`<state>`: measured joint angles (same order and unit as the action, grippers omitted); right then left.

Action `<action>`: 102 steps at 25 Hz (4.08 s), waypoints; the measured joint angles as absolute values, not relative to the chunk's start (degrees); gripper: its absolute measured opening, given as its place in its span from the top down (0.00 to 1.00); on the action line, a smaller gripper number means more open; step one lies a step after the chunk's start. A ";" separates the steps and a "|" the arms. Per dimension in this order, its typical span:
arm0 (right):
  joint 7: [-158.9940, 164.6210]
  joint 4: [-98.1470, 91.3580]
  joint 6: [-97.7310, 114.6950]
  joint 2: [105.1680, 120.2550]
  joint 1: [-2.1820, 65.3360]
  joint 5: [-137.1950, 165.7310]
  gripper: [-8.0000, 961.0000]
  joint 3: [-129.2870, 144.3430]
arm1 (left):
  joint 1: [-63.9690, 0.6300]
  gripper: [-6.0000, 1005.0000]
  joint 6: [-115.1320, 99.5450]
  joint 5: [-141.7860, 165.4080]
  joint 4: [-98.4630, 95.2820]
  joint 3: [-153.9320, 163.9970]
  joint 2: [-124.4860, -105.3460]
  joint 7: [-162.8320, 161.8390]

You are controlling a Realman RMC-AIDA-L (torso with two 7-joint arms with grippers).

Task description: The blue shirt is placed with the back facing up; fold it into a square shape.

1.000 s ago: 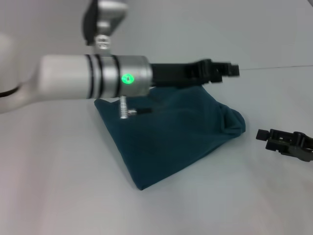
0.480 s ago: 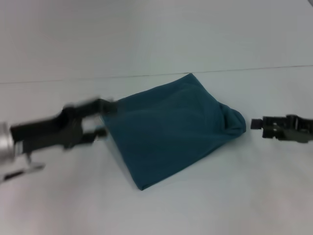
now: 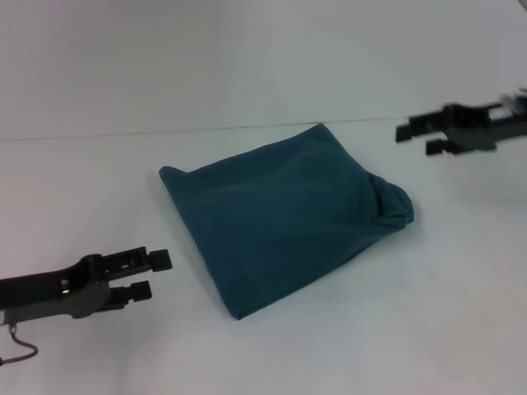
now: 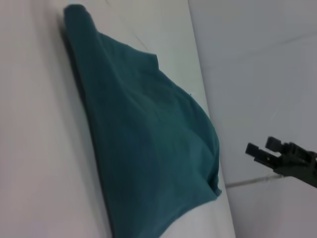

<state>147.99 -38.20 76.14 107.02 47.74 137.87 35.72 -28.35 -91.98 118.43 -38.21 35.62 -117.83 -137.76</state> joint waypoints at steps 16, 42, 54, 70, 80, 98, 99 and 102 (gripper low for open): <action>153.11 -28.12 62.23 110.68 55.18 144.31 0.22 44.94 | -28.45 0.08 -90.59 118.18 -38.25 34.66 -118.07 -137.66; 153.78 -38.30 75.40 111.13 51.55 143.96 0.24 44.82 | -29.16 0.08 -88.26 118.21 -37.61 34.92 -118.61 -137.51; 152.58 -34.95 73.92 111.73 51.26 144.67 0.25 45.31 | -29.17 0.08 -87.96 118.21 -37.52 35.00 -119.22 -137.65; 153.11 -34.40 72.64 112.04 51.15 144.82 0.51 46.68 | -29.31 0.08 -87.19 118.39 -37.44 35.19 -119.26 -137.71; 153.16 -34.23 72.15 111.96 51.12 145.17 0.84 46.67 | -29.28 0.08 -87.18 118.51 -37.04 35.12 -119.24 -137.75; 155.99 -42.67 76.41 110.77 48.41 144.82 0.98 45.49 | -29.26 0.09 -87.34 118.26 -36.82 34.80 -119.00 -137.62; 156.00 -42.48 76.34 110.76 48.40 144.95 0.98 45.64 | -29.28 0.09 -87.33 118.26 -36.82 34.80 -119.00 -137.63; 156.02 -41.33 75.52 110.68 48.46 146.09 0.98 45.87 | -29.29 0.09 -87.30 118.24 -36.82 34.80 -119.00 -137.70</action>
